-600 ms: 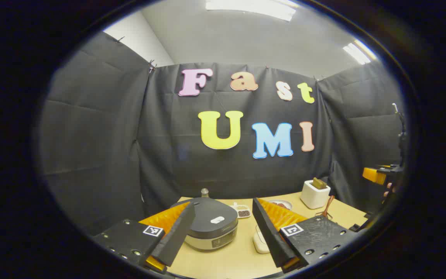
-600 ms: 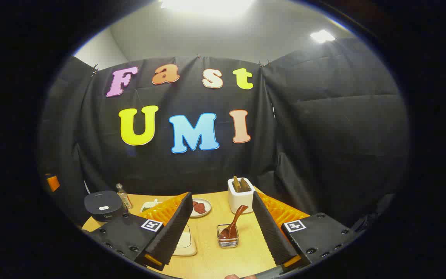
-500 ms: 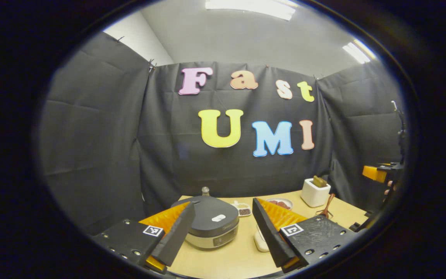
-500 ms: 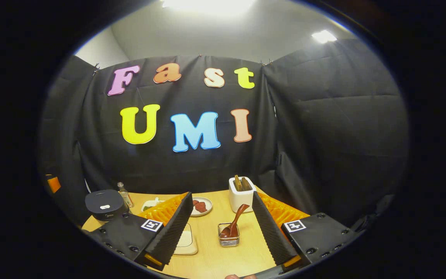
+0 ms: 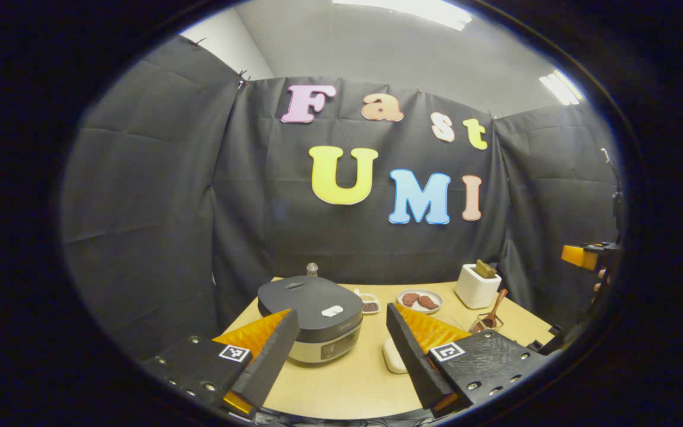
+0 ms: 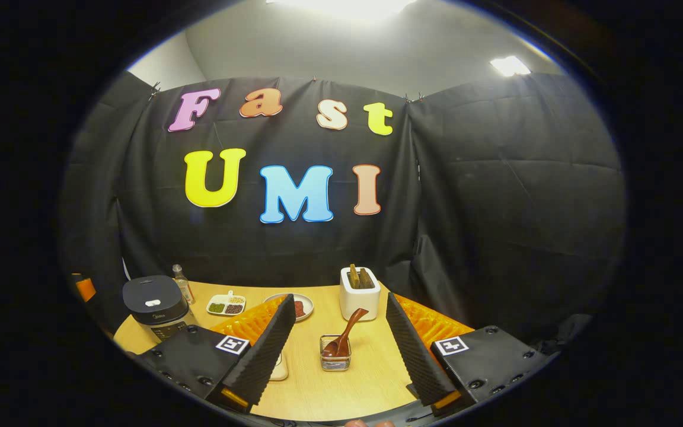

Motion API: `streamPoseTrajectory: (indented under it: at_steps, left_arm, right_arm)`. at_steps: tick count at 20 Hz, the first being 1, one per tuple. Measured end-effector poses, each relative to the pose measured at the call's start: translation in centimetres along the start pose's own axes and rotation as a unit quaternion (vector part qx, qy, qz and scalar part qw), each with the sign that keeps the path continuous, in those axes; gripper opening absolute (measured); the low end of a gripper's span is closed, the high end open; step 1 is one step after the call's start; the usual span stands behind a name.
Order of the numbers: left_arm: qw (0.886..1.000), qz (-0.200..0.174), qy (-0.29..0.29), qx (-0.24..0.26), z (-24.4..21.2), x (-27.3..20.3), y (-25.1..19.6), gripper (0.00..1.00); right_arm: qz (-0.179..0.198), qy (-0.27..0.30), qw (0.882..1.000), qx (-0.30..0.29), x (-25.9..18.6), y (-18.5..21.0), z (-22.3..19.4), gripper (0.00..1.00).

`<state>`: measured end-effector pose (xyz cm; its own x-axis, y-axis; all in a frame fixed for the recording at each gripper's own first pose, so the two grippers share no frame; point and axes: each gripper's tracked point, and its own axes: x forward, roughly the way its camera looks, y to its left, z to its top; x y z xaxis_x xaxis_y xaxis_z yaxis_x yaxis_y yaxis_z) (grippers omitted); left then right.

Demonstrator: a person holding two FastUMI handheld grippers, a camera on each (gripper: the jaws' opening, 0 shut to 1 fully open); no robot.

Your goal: Close the left gripper, press the button to open the rice cooker; take a wooden spoon from the chopstick holder with the right hand, scoop a spoonful of rice and pour it into the rice cooker, then put the wooden spoon back into the chopstick holder.

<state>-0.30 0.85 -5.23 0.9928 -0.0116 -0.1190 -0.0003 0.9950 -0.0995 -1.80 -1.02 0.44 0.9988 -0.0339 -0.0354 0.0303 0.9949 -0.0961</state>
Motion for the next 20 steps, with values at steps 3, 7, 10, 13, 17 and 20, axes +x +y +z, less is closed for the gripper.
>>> streamPoseTrajectory:
  at_steps: [3,7,10,13,17,20]
  left_arm:
    - [0.999,-0.009,0.025,-0.032,-0.6,1.6,-1.4,0.92]
    - [0.999,0.001,0.028,-0.02,0.8,3.8,-2.6,0.94]
    - [1.0,0.007,0.027,-0.006,2.0,4.3,-3.6,0.94]
    - [0.999,0.014,0.038,0.005,2.0,5.4,-3.8,0.77]
    - [0.998,0.036,0.044,-0.015,2.6,6.8,-4.2,0.45]
    - [0.994,0.085,0.057,-0.033,2.2,7.1,-3.4,0.3]
  right_arm:
    - [-0.006,0.015,1.0,-0.003,0.5,-1.2,-1.3,0.97]
    - [-0.018,0.027,0.999,0.018,1.9,-2.8,-2.3,0.97]
    - [-0.018,0.033,0.999,0.025,3.7,-3.1,-3.0,0.98]
    - [-0.009,0.029,0.999,0.022,5.0,-3.0,-3.0,0.98]
    - [0.027,0.033,0.999,0.022,6.8,-1.7,-3.9,0.97]
    - [0.064,0.036,0.997,0.028,8.0,-0.8,-4.2,0.98]
